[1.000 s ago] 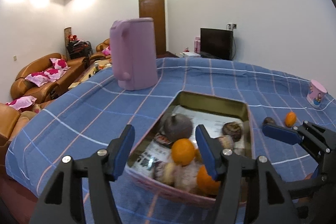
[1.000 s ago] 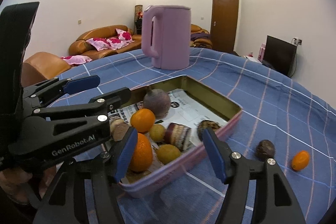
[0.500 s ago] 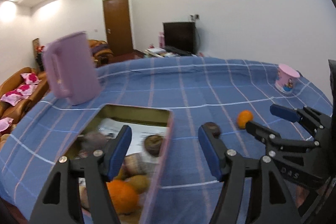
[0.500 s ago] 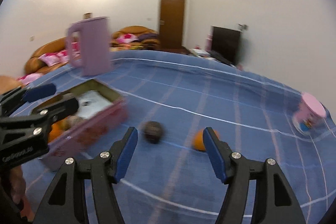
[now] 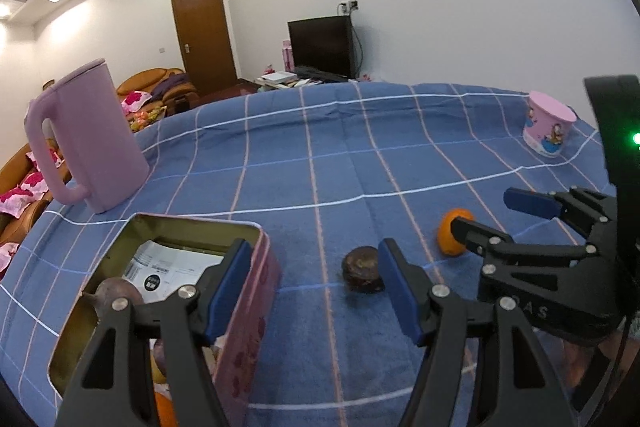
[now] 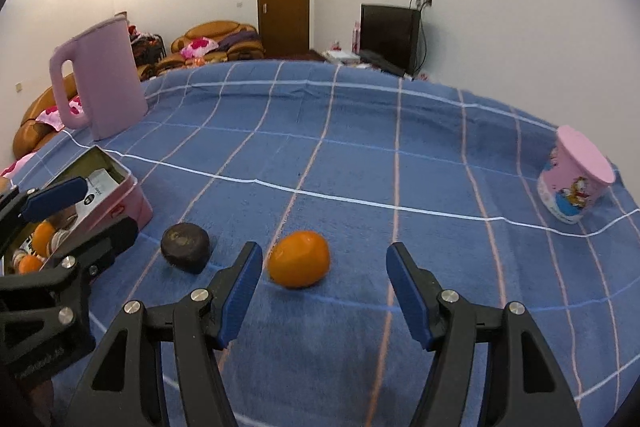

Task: Organize fruits
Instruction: 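Move the left gripper to the dark round fruit while the right moves to a small mandarin, then close the left gripper on the dark fruit while the right closes on the mandarin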

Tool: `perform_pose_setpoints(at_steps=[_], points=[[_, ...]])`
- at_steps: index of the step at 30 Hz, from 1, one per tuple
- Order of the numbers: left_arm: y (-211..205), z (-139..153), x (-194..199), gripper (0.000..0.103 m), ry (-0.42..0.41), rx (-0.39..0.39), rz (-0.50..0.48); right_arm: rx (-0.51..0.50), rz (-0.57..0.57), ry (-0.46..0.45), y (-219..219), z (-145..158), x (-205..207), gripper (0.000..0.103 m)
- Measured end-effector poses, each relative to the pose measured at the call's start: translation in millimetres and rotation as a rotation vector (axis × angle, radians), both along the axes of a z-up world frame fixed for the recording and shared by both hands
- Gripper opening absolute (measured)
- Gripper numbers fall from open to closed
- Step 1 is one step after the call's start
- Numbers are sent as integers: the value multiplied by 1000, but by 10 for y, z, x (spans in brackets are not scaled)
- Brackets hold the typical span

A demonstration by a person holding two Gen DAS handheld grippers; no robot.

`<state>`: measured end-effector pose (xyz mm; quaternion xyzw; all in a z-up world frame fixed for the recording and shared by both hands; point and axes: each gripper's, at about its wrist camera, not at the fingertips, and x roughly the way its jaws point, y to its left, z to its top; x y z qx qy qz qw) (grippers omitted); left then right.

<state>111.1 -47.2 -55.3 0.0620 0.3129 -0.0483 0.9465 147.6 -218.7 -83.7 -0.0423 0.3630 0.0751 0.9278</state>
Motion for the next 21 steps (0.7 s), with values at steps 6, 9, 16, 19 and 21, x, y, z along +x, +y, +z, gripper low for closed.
perform_pose_setpoints(at_steps=[6,9,16,19,21], points=[[64,-41,31,68,8,-6,10,28,-7,61,26,-112,183,65],[59,-48,25,68,11,-5,6,48,2,90,21,-150,220,56],[-66,-54,-3,68,17,11,-38,69,18,118,-29,-173,190,38],[-139,-80,24,62,33,18,-61,87,11,96,-127,-139,70,38],[-183,-127,81,57,66,6,-76,87,0,79,-201,-114,-32,38]])
